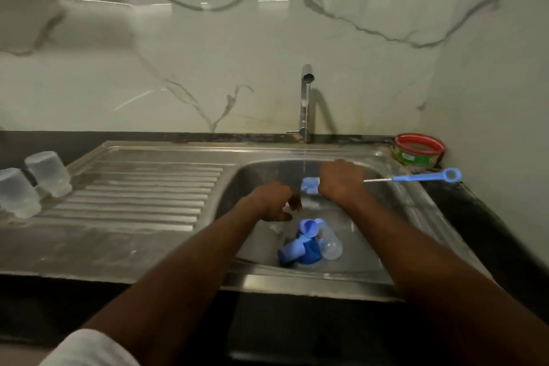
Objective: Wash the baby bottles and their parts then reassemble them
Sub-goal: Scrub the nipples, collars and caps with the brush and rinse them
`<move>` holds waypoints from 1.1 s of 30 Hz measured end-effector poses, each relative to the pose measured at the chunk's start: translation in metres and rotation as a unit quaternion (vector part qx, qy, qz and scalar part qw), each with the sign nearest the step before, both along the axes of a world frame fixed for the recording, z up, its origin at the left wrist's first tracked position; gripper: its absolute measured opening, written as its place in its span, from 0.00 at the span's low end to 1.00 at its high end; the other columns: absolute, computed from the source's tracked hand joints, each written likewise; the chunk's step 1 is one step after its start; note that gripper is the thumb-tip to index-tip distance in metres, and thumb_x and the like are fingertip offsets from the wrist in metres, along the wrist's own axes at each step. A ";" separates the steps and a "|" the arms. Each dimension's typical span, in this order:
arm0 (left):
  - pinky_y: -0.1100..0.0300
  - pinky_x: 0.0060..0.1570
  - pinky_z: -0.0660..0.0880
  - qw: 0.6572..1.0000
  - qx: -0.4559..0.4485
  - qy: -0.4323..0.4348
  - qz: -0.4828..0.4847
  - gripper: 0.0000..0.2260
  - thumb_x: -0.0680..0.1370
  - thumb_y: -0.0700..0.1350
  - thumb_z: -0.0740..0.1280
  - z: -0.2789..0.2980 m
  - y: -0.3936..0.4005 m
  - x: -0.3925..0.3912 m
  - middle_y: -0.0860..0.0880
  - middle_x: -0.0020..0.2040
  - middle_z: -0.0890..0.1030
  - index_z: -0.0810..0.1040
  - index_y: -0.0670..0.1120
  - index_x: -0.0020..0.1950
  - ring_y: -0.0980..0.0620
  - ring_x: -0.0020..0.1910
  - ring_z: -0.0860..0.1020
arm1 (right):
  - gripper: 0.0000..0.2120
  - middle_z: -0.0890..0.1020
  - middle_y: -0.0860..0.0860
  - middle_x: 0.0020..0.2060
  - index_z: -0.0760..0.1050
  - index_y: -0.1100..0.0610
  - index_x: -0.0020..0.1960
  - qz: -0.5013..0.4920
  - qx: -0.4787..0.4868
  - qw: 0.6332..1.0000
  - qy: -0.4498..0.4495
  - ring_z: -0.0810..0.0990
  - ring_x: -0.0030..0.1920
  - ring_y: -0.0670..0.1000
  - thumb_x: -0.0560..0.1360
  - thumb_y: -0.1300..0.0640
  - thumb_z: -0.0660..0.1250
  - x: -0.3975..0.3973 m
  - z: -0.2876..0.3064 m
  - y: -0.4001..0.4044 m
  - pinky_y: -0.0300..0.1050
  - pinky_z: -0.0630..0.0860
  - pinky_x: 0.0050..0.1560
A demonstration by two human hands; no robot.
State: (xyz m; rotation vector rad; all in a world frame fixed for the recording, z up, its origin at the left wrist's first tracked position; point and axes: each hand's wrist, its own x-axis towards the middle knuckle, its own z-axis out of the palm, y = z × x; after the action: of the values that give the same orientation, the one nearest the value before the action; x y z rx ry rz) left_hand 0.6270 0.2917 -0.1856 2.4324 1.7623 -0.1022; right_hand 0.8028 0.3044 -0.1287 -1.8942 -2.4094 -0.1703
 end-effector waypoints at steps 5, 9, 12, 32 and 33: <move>0.48 0.67 0.73 0.997 -0.058 -0.038 -0.047 0.34 0.70 0.63 0.74 -0.028 0.034 0.033 0.49 0.70 0.76 0.72 0.55 0.73 0.47 0.66 0.75 | 0.15 0.79 0.53 0.64 0.78 0.53 0.64 -0.049 -0.038 0.998 -0.014 0.78 0.64 0.54 0.81 0.50 0.63 0.022 -0.027 0.021 0.48 0.73 0.61; 0.47 0.73 0.66 0.988 -0.045 0.023 -0.143 0.42 0.67 0.64 0.77 -0.045 0.043 0.058 0.50 0.76 0.68 0.66 0.57 0.77 0.48 0.74 0.67 | 0.15 0.80 0.53 0.64 0.78 0.53 0.64 -0.063 -0.018 0.998 -0.013 0.79 0.63 0.55 0.81 0.50 0.63 0.029 -0.028 0.033 0.49 0.73 0.60; 0.45 0.68 0.67 0.971 -0.057 0.140 -0.182 0.40 0.69 0.67 0.75 -0.053 0.045 0.072 0.50 0.73 0.71 0.65 0.58 0.77 0.46 0.71 0.69 | 0.13 0.80 0.52 0.62 0.79 0.53 0.63 -0.062 -0.012 0.998 -0.011 0.79 0.62 0.55 0.80 0.51 0.63 0.026 -0.029 0.036 0.49 0.74 0.57; 0.66 0.46 0.72 0.926 0.086 -0.348 0.118 0.25 0.66 0.51 0.82 -0.022 0.034 0.013 0.54 0.53 0.79 0.76 0.52 0.58 0.56 0.51 0.78 | 0.10 0.82 0.52 0.57 0.79 0.51 0.58 -0.091 0.042 0.991 0.093 0.82 0.57 0.55 0.78 0.51 0.65 0.041 -0.013 0.013 0.44 0.71 0.46; 0.67 0.44 0.72 0.920 0.101 -0.355 0.129 0.25 0.65 0.50 0.82 -0.023 0.037 0.011 0.53 0.52 0.79 0.76 0.51 0.57 0.55 0.50 0.78 | 0.10 0.82 0.52 0.56 0.79 0.51 0.57 -0.092 0.042 0.990 0.095 0.82 0.56 0.55 0.78 0.52 0.65 0.042 -0.013 0.013 0.44 0.73 0.47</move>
State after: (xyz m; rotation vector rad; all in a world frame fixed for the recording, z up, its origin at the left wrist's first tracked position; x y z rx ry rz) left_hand 0.6377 0.3284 -0.2084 1.9262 1.7465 0.9071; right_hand 0.8447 0.3169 -0.1421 -1.9937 -2.0741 -0.0934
